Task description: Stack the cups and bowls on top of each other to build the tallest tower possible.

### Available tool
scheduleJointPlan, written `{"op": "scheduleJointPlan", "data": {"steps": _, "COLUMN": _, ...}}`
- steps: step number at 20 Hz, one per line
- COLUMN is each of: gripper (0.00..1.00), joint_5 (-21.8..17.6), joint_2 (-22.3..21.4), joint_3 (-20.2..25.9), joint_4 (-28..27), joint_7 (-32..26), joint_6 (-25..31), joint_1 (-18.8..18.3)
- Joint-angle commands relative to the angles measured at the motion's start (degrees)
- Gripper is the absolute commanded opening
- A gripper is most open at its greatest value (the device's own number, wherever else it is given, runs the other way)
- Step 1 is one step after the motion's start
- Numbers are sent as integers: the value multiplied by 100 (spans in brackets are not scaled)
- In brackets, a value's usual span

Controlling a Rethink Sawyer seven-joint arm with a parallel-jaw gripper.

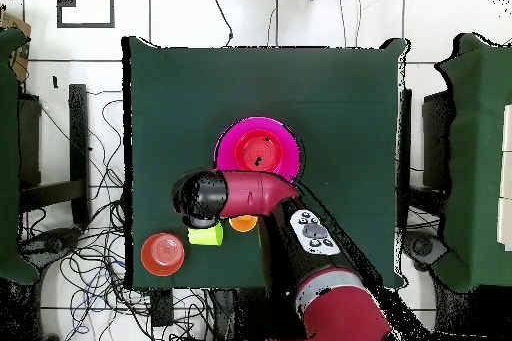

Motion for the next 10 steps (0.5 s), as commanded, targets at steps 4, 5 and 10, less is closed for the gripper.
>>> {"op": "scheduleJointPlan", "data": {"steps": 4, "gripper": 100, "joint_5": -141, "joint_2": 131, "joint_3": 490, "joint_4": 203, "joint_7": 60, "joint_6": 47, "joint_1": -43}}
{"op": "scheduleJointPlan", "data": {"steps": 5, "gripper": 100, "joint_5": -164, "joint_2": 167, "joint_3": 456, "joint_4": 212, "joint_7": 90, "joint_6": 49, "joint_1": -7}}
{"op": "scheduleJointPlan", "data": {"steps": 10, "gripper": 100, "joint_5": -206, "joint_2": 568, "joint_3": 621, "joint_4": 598, "joint_7": 237, "joint_6": -648, "joint_1": -28}}
